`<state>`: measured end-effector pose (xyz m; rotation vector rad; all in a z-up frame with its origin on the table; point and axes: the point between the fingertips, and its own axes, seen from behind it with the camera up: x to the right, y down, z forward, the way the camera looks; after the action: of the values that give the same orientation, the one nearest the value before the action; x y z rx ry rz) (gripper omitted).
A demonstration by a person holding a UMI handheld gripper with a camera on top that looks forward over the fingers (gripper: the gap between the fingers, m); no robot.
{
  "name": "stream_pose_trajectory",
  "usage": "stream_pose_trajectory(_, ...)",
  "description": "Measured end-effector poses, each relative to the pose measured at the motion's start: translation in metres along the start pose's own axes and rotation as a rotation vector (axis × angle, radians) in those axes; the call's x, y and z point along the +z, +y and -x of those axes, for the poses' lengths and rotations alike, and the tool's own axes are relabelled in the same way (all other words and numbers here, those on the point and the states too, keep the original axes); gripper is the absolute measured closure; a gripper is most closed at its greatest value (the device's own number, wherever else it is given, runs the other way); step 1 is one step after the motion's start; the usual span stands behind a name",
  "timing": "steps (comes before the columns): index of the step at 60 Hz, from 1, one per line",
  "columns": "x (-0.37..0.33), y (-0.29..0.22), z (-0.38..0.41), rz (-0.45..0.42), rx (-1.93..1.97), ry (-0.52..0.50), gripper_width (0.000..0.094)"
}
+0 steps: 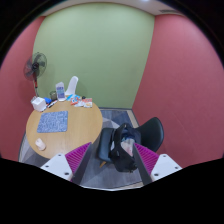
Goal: Arrange mouse
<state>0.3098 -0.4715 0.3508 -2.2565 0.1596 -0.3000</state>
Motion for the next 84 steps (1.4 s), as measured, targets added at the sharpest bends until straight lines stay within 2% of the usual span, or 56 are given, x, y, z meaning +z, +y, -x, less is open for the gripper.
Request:
stream_pose_trajectory(8, 0.007, 0.013, 0.014, 0.026, -0.002, -0.005, 0.0109)
stream_pose_trajectory(20, 0.025, 0.063, 0.067, 0.021, 0.012, 0.003, 0.011)
stream_pose_trajectory(36, 0.05, 0.158, 0.218, 0.011, 0.054, -0.082, 0.0116)
stream_pose_trajectory(44, 0.075, 0.179, 0.312, 0.012, 0.057, -0.138, 0.0114)
stream_pose_trajectory(61, 0.161, 0.164, 0.465, -0.045, -0.023, -0.24, 0.0114)
stream_pose_trajectory(84, 0.244, 0.15, 0.526, -0.051, -0.147, -0.275, 0.0118)
